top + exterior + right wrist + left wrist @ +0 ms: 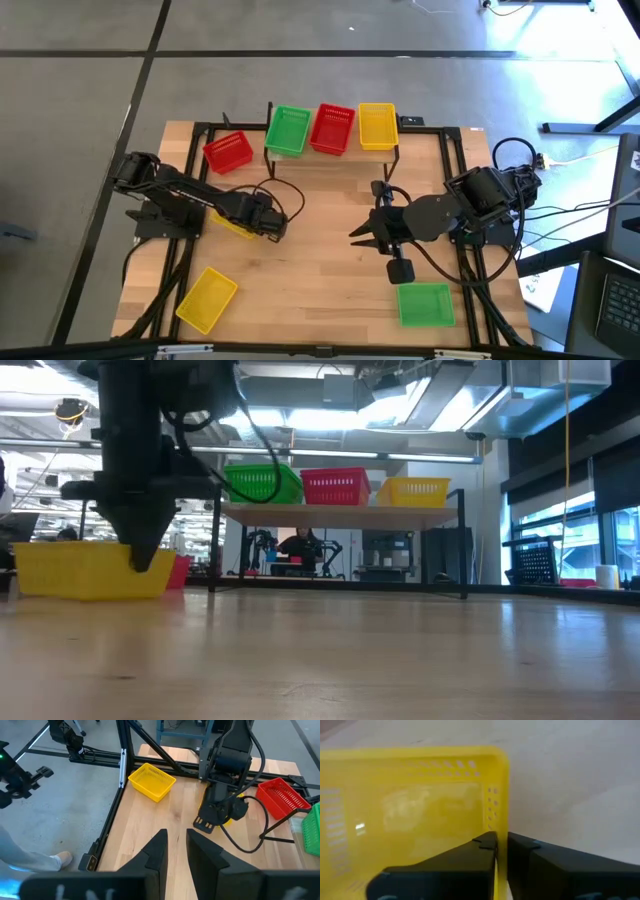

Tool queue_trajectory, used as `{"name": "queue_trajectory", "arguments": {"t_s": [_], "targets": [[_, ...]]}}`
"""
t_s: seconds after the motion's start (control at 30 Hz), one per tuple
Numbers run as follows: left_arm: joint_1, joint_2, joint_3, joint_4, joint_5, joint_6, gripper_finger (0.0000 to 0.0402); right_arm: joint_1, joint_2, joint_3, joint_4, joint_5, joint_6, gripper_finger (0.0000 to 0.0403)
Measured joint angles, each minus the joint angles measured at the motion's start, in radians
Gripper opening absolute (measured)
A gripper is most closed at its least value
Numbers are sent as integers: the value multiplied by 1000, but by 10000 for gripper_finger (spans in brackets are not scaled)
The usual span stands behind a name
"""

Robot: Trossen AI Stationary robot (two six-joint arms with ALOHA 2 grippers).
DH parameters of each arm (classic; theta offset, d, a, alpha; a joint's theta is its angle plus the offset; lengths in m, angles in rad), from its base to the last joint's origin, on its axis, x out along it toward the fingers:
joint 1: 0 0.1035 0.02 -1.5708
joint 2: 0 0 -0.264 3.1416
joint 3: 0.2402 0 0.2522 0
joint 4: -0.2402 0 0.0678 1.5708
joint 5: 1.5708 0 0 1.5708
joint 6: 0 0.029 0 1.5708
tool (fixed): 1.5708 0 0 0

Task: Stack baskets on shelf by color
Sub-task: Stack the top yellow bin on top of the yellow bin on the shelf

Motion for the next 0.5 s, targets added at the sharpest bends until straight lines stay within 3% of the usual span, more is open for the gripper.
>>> {"name": "queue_trajectory", "arguments": {"t_s": [0.27, 0.5], "targets": [[-44, -2, 10, 178, 109, 186, 2, 0, 0, 0, 0, 0, 1, 67], [-126, -3, 101, 188, 157, 563, 1, 0, 0, 0, 0, 0, 7, 67]]}}
